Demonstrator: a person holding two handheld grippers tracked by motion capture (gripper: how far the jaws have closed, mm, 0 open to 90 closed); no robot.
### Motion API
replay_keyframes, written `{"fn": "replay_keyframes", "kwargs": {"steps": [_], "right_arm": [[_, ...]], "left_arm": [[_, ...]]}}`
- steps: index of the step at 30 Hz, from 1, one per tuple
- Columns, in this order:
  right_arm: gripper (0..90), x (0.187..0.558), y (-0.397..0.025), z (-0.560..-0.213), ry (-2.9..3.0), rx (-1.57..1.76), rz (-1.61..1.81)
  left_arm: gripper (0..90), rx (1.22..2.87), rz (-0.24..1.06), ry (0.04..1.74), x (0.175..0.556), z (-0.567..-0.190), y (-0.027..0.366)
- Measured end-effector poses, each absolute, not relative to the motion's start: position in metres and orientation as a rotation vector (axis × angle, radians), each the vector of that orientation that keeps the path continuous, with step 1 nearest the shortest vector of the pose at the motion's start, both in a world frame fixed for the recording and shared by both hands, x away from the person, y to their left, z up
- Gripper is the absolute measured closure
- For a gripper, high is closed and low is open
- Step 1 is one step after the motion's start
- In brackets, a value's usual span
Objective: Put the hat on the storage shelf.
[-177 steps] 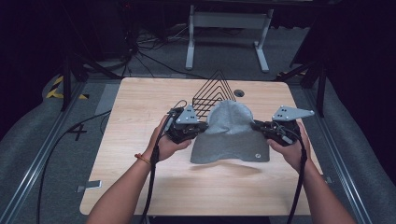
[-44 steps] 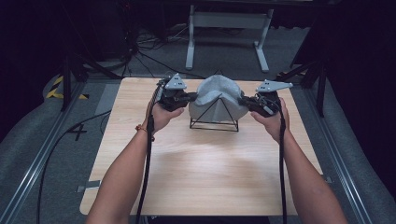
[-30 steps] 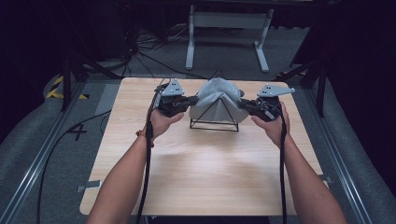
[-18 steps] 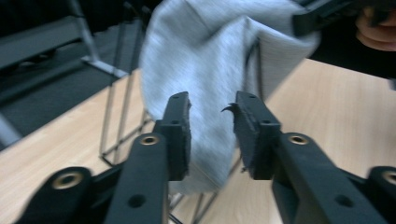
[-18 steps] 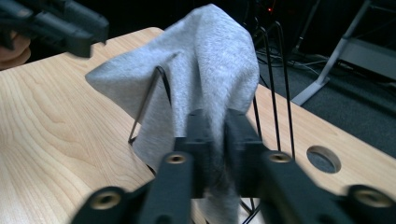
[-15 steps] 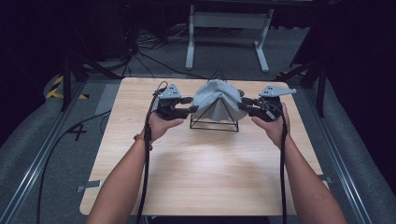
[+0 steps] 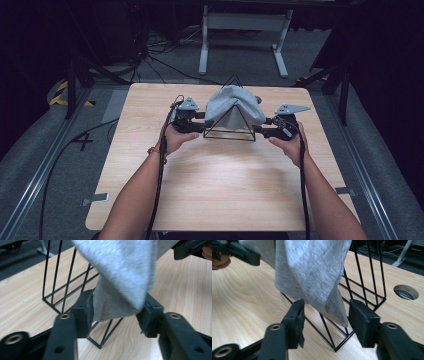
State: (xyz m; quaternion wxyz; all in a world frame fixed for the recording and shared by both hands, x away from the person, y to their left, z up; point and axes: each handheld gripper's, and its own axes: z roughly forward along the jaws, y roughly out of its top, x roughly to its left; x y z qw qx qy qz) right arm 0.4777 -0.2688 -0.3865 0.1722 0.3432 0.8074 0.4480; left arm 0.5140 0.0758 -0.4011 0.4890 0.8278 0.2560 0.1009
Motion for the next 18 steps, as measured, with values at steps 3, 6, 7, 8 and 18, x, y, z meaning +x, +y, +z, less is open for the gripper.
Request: {"fn": "replay_keyframes", "kwargs": {"steps": [3, 6, 7, 8, 18], "right_arm": [[64.5, 0.481, -0.265, -0.39, 2.297, 0.955, 1.248], [80.5, 0.483, -0.264, -0.393, 2.286, 0.936, 1.26], [84.2, 0.483, -0.264, -0.393, 2.285, 0.93, 1.264], [85.2, 0.483, -0.264, -0.394, 2.281, 0.923, 1.258], [86.6, 0.483, -0.262, -0.409, 2.333, 0.919, 1.182]], "left_arm": [[56.9, 2.017, 0.234, 0.638, 0.52, -0.404, 0.073], [70.9, 2.055, 0.259, 0.619, 0.522, -0.407, 0.069], [75.4, 2.064, 0.275, 0.622, 0.522, -0.408, 0.067], [82.3, 2.084, 0.295, 0.617, 0.523, -0.408, 0.066], [87.0, 2.226, 0.372, 0.571, 0.518, -0.42, 0.053]]}}
